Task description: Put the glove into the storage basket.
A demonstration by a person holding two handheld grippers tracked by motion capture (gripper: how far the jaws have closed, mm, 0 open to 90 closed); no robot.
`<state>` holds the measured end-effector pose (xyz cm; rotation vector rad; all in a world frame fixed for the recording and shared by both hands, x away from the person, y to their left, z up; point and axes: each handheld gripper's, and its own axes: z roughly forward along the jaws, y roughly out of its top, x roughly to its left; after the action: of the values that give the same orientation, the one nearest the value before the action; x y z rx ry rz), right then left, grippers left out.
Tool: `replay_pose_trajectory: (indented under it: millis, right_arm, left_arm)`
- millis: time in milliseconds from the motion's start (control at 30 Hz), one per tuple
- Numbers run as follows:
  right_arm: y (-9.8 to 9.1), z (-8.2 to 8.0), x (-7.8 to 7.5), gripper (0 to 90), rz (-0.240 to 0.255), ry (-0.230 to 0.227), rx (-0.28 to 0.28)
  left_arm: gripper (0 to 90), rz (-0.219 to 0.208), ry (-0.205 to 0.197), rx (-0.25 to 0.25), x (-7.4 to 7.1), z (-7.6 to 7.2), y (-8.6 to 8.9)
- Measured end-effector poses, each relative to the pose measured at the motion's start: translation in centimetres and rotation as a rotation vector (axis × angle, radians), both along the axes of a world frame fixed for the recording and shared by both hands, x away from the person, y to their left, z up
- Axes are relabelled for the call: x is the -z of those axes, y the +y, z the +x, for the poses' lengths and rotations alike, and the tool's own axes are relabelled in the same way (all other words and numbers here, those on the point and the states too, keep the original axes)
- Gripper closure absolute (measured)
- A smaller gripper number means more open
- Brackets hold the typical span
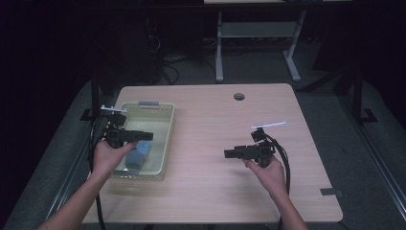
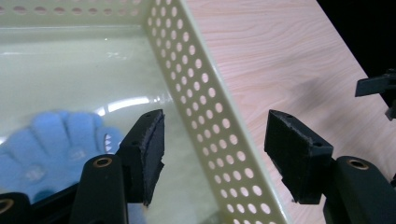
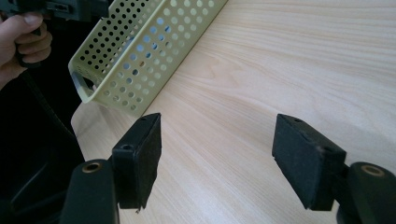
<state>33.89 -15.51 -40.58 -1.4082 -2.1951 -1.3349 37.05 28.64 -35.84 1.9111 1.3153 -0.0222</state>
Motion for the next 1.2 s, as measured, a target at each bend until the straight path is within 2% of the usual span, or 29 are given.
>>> replay_pose_trajectory:
  millis: [333,667,1133,1200]
  right_arm:
    - [-1.1,-0.1,0.2,30.9,-0.006,0.005,0.017]
    - [-2.6,-0.9,0.7,30.2,0.000,0.009,0.038]
    - [-5.4,-1.8,1.8,29.1,0.000,0.021,0.079]
    - [-5.6,-1.9,2.0,28.6,-0.005,0.024,0.082]
  left_arm:
    - [35.0,-0.028,-0.019,0.037,-0.2,-0.1,-1.9]
    - [32.0,-0.050,-0.036,0.088,-0.3,-0.5,-4.8]
    - [29.4,-0.061,-0.038,0.141,0.8,-1.0,-8.4]
    - [29.2,-0.073,-0.038,0.141,0.9,-1.1,-8.9]
